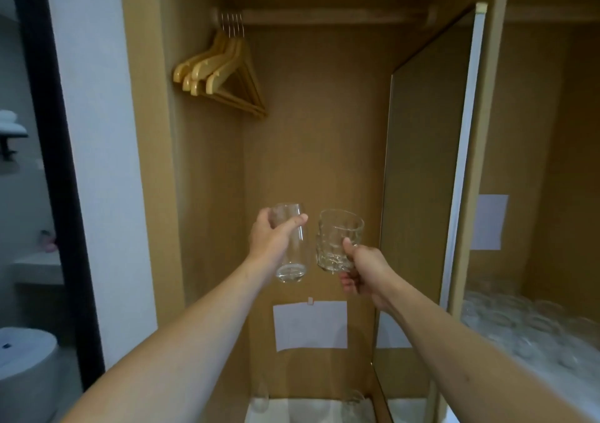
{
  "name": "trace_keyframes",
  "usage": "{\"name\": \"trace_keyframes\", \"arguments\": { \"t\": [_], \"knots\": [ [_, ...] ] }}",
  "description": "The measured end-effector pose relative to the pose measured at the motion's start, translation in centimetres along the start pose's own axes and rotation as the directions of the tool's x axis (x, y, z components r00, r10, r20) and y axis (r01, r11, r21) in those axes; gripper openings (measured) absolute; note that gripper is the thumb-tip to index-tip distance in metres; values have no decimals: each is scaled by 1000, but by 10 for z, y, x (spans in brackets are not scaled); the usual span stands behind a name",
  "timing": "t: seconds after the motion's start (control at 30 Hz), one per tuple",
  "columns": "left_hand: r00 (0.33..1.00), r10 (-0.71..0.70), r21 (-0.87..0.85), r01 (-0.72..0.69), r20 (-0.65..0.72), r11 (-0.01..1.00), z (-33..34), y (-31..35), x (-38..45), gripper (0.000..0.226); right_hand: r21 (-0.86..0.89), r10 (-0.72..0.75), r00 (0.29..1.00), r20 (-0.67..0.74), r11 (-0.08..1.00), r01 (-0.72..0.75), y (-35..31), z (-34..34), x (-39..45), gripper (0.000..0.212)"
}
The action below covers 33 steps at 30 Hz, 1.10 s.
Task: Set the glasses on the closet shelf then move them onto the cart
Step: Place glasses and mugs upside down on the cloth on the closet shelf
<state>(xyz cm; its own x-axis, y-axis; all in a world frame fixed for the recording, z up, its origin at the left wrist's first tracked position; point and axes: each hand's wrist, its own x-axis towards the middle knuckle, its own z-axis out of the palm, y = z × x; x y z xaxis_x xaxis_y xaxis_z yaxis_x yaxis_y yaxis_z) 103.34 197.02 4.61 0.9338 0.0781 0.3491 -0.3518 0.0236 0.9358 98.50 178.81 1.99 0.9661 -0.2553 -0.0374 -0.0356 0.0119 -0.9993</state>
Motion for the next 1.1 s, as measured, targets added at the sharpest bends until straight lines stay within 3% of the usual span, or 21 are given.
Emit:
{"name": "trace_keyframes", "arguments": {
  "t": [0.33,0.5,1.1],
  "knots": [
    [988,55,-36,-50,145,998,-23,22,-34,56,-32,-53,995,-82,998,51,-15,14,-72,48],
    [976,70,-96,-51,208,994,-15,29,-56,30,-38,-71,988,-139,997,66,-14,2,-113,41],
    [900,117,-122,-72,420,990,64,61,-156,36,-42,-74,925,-371,997,63,-11,-88,-225,33]
  ]
}}
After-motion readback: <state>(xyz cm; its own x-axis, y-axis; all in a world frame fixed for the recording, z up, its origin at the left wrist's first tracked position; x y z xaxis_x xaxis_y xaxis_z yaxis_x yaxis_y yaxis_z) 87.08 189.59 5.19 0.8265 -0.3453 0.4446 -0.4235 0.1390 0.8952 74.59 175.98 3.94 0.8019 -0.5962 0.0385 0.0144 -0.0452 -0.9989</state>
